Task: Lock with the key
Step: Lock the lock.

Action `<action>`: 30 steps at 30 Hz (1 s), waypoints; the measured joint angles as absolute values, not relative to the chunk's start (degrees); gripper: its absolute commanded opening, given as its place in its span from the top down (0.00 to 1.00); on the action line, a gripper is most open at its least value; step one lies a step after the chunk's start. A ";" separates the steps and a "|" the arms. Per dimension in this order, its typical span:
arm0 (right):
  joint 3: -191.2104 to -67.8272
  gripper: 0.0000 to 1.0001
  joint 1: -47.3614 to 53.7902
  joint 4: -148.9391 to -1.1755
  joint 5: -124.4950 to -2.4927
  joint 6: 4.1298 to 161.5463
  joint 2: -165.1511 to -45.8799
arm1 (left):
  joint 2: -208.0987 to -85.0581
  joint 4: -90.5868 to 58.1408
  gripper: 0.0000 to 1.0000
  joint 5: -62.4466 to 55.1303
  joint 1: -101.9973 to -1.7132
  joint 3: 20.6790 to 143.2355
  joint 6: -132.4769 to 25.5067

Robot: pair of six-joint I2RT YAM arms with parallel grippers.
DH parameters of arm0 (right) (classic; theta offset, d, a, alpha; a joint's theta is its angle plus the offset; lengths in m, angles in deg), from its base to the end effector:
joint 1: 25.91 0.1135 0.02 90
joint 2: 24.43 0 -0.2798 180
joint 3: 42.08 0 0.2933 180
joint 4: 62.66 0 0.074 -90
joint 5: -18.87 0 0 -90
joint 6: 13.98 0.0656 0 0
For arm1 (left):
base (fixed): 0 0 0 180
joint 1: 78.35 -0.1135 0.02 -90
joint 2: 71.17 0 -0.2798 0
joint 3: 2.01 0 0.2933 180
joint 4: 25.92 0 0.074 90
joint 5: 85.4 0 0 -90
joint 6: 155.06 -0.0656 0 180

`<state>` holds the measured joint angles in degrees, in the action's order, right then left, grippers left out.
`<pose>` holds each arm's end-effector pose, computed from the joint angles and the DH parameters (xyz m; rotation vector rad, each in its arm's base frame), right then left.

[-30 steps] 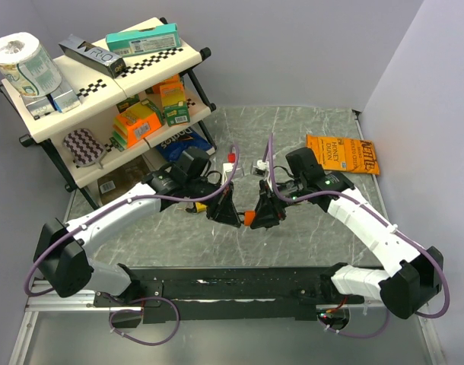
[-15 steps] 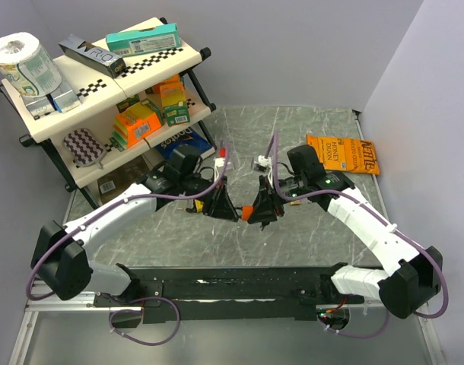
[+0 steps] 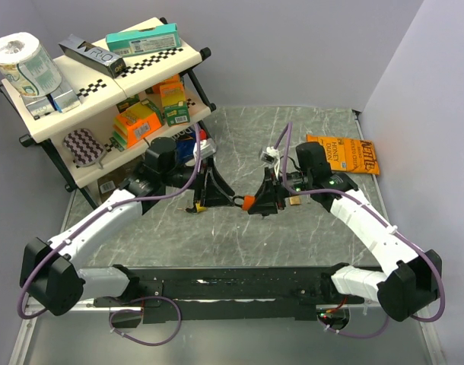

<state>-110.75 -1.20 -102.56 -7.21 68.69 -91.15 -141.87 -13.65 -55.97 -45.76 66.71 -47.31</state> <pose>0.2330 0.1721 0.3173 -1.1533 1.7785 1.4001 0.2419 -0.2224 0.3413 1.0432 1.6793 -1.5468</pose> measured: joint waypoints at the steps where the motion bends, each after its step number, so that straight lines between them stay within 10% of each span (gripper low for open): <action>1: -110.64 1.00 -1.20 -101.62 -6.97 69.61 -91.09 | -141.89 -14.83 0.48 -55.54 -45.76 66.32 -46.26; 21: -108.10 1.00 -1.05 -89.88 -2.67 83.68 -90.74 | -142.92 -31.44 0.99 -53.92 -45.45 60.16 -29.75; 25: -108.10 0.36 -1.14 -90.60 -2.56 83.20 -90.74 | -142.92 -30.96 0.99 -54.18 -45.45 60.16 -29.69; 30: -108.52 0.33 -4.00 -94.08 -2.10 79.86 -90.61 | -142.90 -30.15 0.99 -56.17 -47.26 60.03 -28.60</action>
<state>-108.52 -4.00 -94.08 -2.10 79.86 -90.61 -142.90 -30.15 -56.17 -47.26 60.03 -28.60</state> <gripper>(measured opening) 0.688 0.047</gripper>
